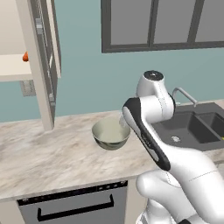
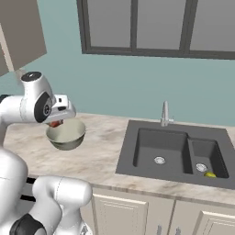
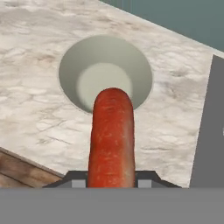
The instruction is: Pick the carrots from the cabinet and place them in one bowl. Pick the pear from the sink and place it in the other bowl.
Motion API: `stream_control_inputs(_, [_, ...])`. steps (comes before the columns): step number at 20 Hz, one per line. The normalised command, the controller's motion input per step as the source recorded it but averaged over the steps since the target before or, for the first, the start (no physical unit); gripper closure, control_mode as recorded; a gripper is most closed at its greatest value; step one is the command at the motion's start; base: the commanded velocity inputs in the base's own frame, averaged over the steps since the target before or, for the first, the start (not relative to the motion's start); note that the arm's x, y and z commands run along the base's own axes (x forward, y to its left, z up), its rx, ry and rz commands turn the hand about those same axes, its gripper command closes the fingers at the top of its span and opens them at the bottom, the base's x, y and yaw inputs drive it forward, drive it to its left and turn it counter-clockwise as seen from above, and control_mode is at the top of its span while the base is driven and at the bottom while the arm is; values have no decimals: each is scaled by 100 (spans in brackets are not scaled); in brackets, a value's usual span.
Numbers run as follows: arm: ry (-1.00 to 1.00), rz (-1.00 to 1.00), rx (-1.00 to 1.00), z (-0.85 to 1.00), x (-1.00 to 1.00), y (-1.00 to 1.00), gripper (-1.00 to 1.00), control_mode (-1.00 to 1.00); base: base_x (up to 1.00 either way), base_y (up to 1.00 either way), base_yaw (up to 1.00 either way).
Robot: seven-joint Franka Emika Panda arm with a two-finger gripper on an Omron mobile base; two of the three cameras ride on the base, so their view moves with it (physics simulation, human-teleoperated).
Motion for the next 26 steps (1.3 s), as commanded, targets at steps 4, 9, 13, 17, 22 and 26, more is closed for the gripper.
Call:
stream_control_inputs(4, [0,3,0,-32,73,19,100,-100,0,0,0])
stream_control_inputs(9, [1,1,-3,-29,73,36,100,-100,0,0,0])
stream_control_inputs(13, [1,0,-3,-40,59,28,100,-100,0,0,0])
stream_control_inputs(17, [7,0,-1,-53,20,7,100,-100,0,0,0])
stream_control_inputs(22, [5,0,0,-44,7,0,100,-100,0,0,0])
stream_control_inputs(26, [1,0,2,-42,3,1,100,-100,0,0,0])
